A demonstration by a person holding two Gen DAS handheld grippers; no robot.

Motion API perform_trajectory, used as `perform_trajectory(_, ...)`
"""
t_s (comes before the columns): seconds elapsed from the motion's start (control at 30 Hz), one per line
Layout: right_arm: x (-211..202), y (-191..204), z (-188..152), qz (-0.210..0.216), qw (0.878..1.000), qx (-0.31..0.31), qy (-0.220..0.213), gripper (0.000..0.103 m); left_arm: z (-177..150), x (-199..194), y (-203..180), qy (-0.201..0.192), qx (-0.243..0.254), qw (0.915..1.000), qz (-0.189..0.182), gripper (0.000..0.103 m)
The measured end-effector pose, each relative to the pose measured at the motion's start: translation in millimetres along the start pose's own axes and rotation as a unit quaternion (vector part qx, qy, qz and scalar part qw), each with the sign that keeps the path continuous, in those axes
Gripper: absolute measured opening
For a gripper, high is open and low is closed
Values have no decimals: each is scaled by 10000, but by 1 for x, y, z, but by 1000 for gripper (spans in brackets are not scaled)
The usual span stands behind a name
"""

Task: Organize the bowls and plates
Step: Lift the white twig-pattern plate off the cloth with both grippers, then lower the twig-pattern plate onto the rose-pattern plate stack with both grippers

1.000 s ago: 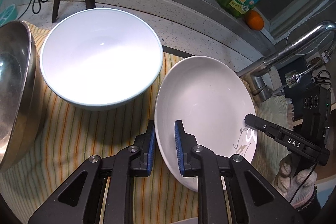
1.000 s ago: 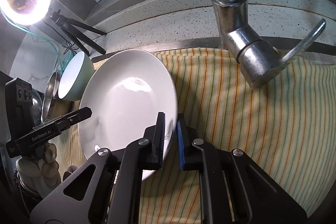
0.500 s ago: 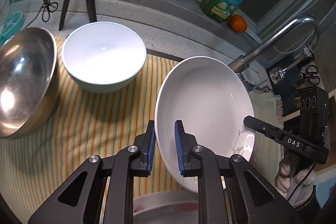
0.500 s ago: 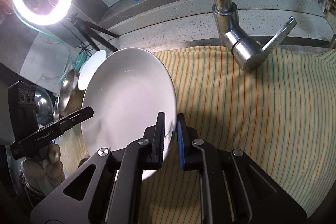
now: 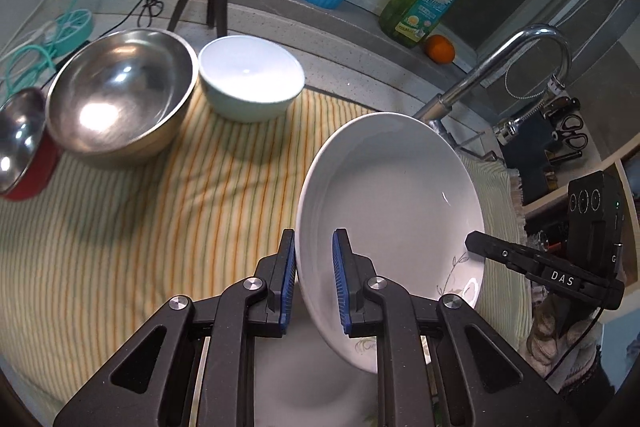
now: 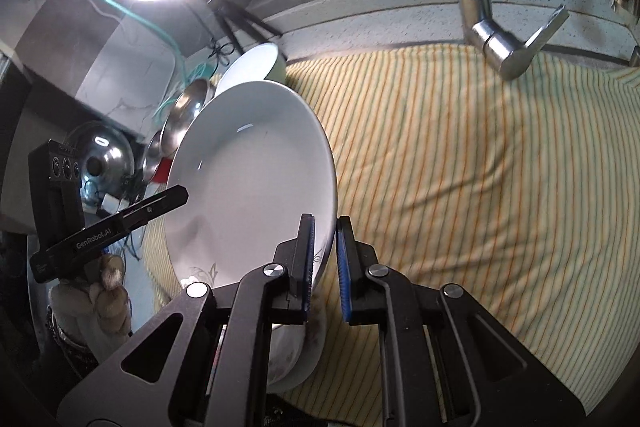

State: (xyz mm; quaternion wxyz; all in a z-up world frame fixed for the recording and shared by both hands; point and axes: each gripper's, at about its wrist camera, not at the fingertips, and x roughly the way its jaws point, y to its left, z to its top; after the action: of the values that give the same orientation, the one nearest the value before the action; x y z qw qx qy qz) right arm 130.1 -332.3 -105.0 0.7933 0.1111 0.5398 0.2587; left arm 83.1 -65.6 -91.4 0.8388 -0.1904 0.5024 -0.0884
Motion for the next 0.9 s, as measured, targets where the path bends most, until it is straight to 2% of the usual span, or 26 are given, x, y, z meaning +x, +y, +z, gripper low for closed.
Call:
perform_trajectory(0.23, 5, 21, -38, 86, 9996, -58, 266, 11, -32, -20, 16, 57, -160, 9998, 60, 16)
perform_trajectory(0.53, 17, 33, -78, 126, 9983, 21, 560, 11, -63, -25, 34, 200, -306, 9993, 122, 16)
perform_trajectory(0.9, 34, 41, -87, -30, 9969, -60, 783, 11, -80, -20, 41, 314, -359, 9987, 192, 16)
